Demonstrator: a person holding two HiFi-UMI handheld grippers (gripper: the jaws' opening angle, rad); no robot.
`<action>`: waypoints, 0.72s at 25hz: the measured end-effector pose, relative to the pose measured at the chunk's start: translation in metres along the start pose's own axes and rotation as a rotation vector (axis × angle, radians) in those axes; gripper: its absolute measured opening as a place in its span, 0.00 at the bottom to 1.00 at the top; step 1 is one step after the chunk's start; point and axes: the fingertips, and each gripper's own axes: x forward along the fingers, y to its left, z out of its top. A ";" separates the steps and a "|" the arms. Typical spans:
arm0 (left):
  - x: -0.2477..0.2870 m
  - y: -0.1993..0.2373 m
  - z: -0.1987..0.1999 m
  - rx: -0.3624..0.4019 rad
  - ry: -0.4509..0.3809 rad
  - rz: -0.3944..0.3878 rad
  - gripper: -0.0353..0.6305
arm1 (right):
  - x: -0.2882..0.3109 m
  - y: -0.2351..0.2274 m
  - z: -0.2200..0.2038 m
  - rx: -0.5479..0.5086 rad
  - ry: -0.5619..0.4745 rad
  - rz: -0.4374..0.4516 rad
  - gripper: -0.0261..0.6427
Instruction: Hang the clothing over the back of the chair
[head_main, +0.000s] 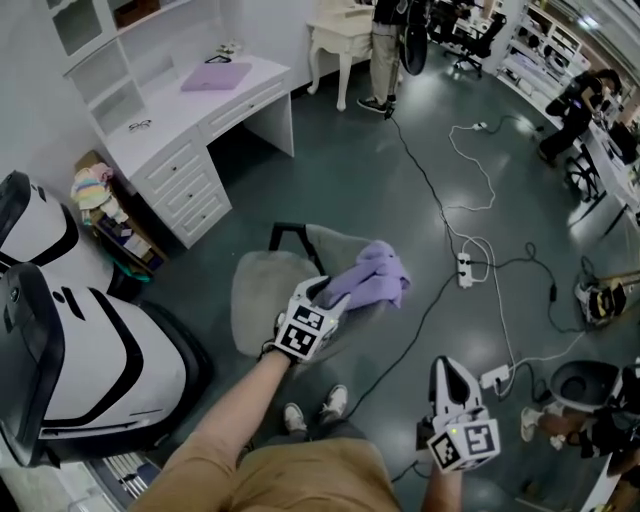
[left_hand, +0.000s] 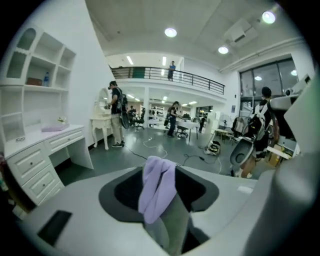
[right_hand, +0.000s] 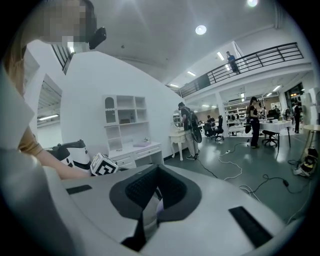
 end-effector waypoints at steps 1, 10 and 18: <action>-0.018 0.011 0.005 -0.029 -0.030 0.033 0.28 | 0.002 0.006 0.001 0.001 0.000 0.013 0.04; -0.199 0.084 0.040 -0.192 -0.260 0.297 0.06 | 0.031 0.091 0.034 -0.080 -0.044 0.208 0.04; -0.352 0.102 0.073 -0.105 -0.407 0.492 0.06 | 0.048 0.139 0.074 -0.134 -0.118 0.302 0.04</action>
